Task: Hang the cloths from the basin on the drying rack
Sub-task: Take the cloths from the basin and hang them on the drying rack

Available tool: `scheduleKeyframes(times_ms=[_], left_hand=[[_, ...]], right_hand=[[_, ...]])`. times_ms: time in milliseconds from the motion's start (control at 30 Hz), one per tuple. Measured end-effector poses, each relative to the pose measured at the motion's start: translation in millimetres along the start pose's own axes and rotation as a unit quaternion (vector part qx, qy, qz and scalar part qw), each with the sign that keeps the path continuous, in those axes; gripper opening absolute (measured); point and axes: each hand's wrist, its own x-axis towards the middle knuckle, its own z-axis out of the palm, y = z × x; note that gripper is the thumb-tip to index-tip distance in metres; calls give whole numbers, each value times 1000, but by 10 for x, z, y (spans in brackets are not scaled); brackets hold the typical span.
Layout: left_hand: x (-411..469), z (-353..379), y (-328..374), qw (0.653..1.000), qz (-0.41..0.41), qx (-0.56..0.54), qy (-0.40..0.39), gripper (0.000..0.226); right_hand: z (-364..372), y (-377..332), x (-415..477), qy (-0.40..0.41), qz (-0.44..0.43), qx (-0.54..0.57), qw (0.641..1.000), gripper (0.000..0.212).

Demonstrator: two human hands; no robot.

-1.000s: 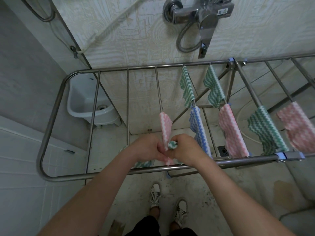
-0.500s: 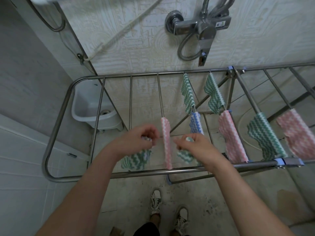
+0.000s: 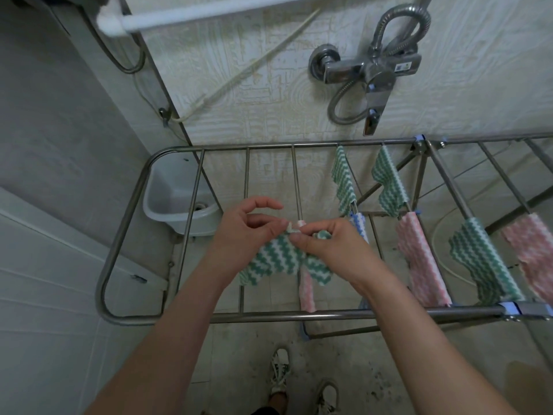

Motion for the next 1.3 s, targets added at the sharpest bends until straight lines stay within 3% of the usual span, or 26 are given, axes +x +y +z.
scheduleKeyframes(times_ms=[100, 200, 267, 400, 567, 633, 733, 833, 1033, 1200, 1300], left_hand=[[28, -50, 41, 993, 52, 110, 0, 40], [39, -10, 36, 983, 107, 137, 63, 34], [34, 11, 52, 988, 94, 104, 70, 34], [69, -2, 102, 999, -4, -38, -18, 29], [238, -204, 171, 994, 25, -108, -24, 8], [327, -287, 223, 998, 51, -44, -19, 5], [475, -306, 267, 979, 119, 168, 5, 8], [625, -324, 310, 957, 150, 245, 37, 3], [986, -625, 332, 928, 138, 347, -5, 23], [1445, -635, 228, 879, 157, 414, 175, 21], [1690, -529, 183, 888, 146, 382, 211, 24]], right_hand=[[-15, -89, 27, -5, -15, 4, 1000, 17], [8, -171, 82, 18, -17, 44, 999, 27], [53, -206, 112, 36, -27, 38, 998, 24], [129, -321, 182, 36, -86, -77, 993, 25], [-95, -521, 270, -24, -57, -100, 993, 21], [-230, -590, 345, -9, -59, -204, 977, 18], [-350, -654, 490, 29, -57, -416, 907, 11], [-418, -708, 561, 66, -38, -482, 873, 13], [-476, -822, 631, -17, 7, -303, 953, 16], [-204, -728, 934, -29, 28, -138, 990, 19], [-131, -577, 1149, 9, 48, -70, 996, 18]])
